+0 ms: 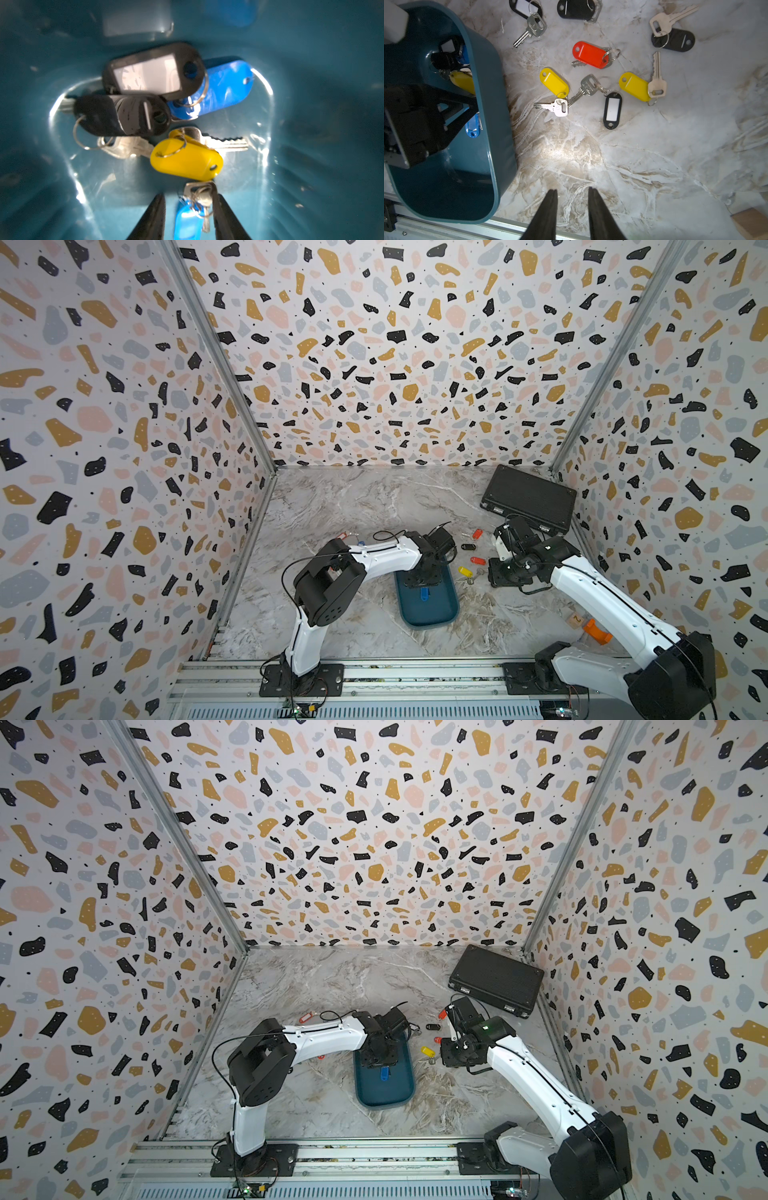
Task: Take the keys out of the storage box
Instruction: Pick up the key from the storage box.
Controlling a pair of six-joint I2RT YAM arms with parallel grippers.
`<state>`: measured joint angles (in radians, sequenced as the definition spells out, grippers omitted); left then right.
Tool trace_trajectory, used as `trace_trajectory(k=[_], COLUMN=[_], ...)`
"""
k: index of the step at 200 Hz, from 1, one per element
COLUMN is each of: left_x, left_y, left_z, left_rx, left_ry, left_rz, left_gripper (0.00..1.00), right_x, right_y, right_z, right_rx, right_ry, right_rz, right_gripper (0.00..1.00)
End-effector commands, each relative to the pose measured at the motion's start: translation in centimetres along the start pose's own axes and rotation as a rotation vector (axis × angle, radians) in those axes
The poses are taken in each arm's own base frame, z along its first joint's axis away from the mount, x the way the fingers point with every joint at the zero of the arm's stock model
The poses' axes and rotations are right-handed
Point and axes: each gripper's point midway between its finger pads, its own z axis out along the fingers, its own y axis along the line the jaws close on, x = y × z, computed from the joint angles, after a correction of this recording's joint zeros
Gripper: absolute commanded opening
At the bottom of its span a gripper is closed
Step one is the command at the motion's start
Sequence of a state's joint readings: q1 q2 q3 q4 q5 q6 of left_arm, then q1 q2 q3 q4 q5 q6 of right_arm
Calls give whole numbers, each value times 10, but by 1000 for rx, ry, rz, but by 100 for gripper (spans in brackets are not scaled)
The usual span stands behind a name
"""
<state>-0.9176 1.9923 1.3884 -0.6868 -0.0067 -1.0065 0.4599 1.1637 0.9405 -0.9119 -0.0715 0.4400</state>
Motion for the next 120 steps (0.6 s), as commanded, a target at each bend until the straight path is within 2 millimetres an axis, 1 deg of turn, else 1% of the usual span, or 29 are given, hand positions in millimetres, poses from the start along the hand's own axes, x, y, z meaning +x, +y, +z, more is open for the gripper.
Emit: trace_trajectory(k=[1,15,59,91,98,103,120], left_x=[-1,-1,0,-2,-3,-3,-5], left_y=[-3,-2,0,2,4,4,5], left_z=[-3,-2,-3,-14,-17,-19,-28], left_rx=[-2,-3,-2,-5,-7,-6,-6], left_ry=[-8,-8,-6,-29,-35,-40,-57], left_rz=[10,12,21,33,37,39,45], left_gripper=[38,35,18,7,4,0,0], right_x=[3,3,2,2,2,2,2], right_y=[-2,-2,-1,-1,-1,-1,-1], right_z=[-3,-3,-4,-5,-5,-5,-5], right_rx=[-2,-2,-4,-6,-5,-5,-5], right_ry=[-5,-6,-9,-10,-11,-11,-12], right_rz=[1,1,2,2,2,4,5], right_gripper=[30,30,29,28,28,27,27])
